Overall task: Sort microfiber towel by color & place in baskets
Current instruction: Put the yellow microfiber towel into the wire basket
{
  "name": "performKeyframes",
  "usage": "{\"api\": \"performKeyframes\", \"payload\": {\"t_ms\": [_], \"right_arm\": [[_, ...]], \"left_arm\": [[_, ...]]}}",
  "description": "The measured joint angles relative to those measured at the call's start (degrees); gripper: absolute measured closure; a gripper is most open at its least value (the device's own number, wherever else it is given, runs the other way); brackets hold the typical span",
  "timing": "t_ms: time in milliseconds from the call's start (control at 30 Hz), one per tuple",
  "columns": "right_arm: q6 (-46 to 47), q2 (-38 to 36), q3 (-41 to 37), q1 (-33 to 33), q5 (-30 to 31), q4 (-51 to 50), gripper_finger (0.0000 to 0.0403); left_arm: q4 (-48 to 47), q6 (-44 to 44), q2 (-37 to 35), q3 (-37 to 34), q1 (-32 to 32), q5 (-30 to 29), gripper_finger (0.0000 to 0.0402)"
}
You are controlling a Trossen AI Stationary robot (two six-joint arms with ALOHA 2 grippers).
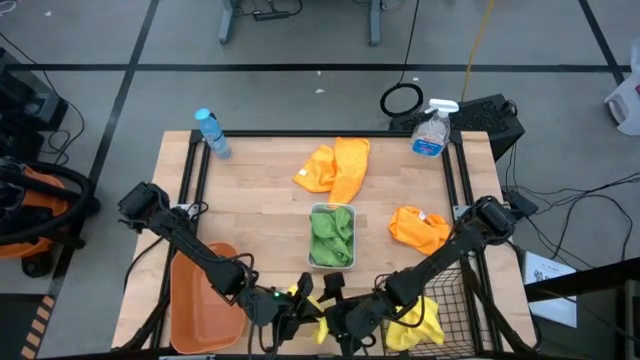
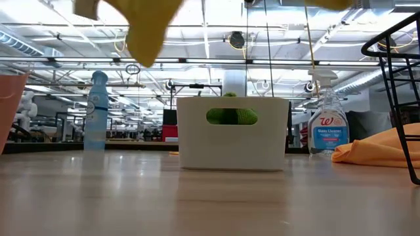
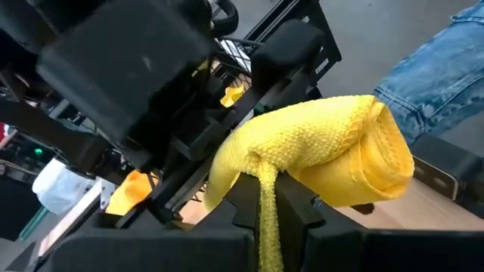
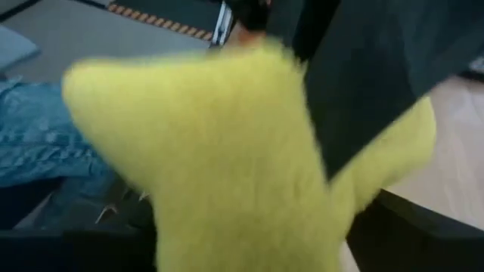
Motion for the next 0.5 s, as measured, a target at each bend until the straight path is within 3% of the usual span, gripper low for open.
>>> {"api": "performKeyframes", "payload": {"t_ms": [133, 367, 500], "right_arm": [[-0.5, -0.2, 0.0, -0.4, 0.0, 0.4, 0.0190], [-1.6, -0.4, 0.0, -0.3, -0.3, -0.1, 0.0375], [-0.3, -1.7, 0.0, 0.1, 0.1, -2.9, 0.0380]], "left_arm": [[0.1, 0.0, 0.0, 0.0, -0.2, 0.0, 0.0382], [-0.5, -9.0, -1.4, 0.0, -0.3, -0.5, 0.0380], [-2.7, -13.6, -2.0, 0.0, -0.7, -0.7, 0.0348]]}}
